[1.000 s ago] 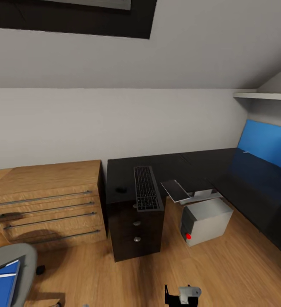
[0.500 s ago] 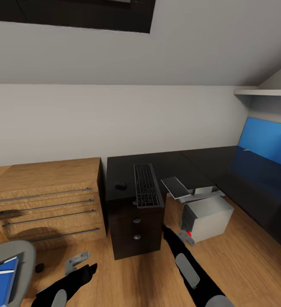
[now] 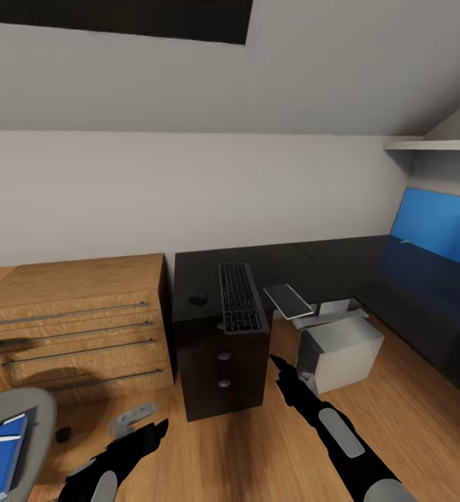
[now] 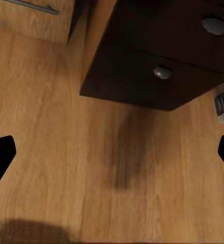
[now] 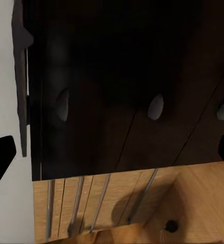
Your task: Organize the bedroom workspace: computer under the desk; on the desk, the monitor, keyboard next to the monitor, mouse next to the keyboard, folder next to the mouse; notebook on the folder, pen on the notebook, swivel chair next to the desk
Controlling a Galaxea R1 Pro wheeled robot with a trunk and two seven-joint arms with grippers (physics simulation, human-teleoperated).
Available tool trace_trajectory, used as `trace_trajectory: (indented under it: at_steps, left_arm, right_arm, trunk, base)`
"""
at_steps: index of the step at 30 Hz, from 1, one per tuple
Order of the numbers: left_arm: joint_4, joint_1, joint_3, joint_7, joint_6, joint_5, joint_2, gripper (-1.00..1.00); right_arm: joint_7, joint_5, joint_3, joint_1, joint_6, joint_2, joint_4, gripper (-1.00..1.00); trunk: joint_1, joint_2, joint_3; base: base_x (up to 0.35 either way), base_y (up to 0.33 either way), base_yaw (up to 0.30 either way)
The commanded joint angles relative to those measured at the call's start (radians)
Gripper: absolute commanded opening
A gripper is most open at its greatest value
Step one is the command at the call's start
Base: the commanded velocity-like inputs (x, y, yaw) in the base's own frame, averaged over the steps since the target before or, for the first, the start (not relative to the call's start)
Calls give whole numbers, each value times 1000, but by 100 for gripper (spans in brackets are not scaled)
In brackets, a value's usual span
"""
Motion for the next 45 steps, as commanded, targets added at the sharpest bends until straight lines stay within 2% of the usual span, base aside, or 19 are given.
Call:
trace_trajectory:
  at_steps: [1, 4, 10, 22, 40, 45]
  left_arm:
    - [-9, 0, -25, 8, -12, 9, 0, 100]
    - [-19, 1, -58, 8, -31, 9, 0, 100]
    - [-23, 1, -72, 10, -42, 9, 3, 100]
    - [-17, 1, -75, 50, -42, 9, 1, 100]
    - [20, 1, -87, 54, -42, 11, 0, 100]
    - [20, 1, -88, 54, -42, 12, 0, 100]
  right_arm:
    - [15, -8, 3, -1, 1, -4, 3, 100]
    - [35, -8, 3, 0, 1, -7, 11, 100]
    - [47, -7, 4, 1, 2, -8, 18, 100]
    - [51, -9, 6, 1, 2, -5, 18, 100]
    - [83, -7, 10, 1, 6, -4, 17, 100]
    - [85, 8, 11, 1, 7, -5, 16, 100]
  trunk:
    - [4, -8, -4]
    - [15, -29, -14]
    - [38, -71, -32]
    - [84, -155, -70]
    - [153, -281, -126]
    - [173, -316, -142]
  base:
    - [0, 0, 0]
    - [0, 0, 0]
    - [0, 0, 0]
    - [0, 0, 0]
    - [0, 0, 0]
    - [0, 0, 0]
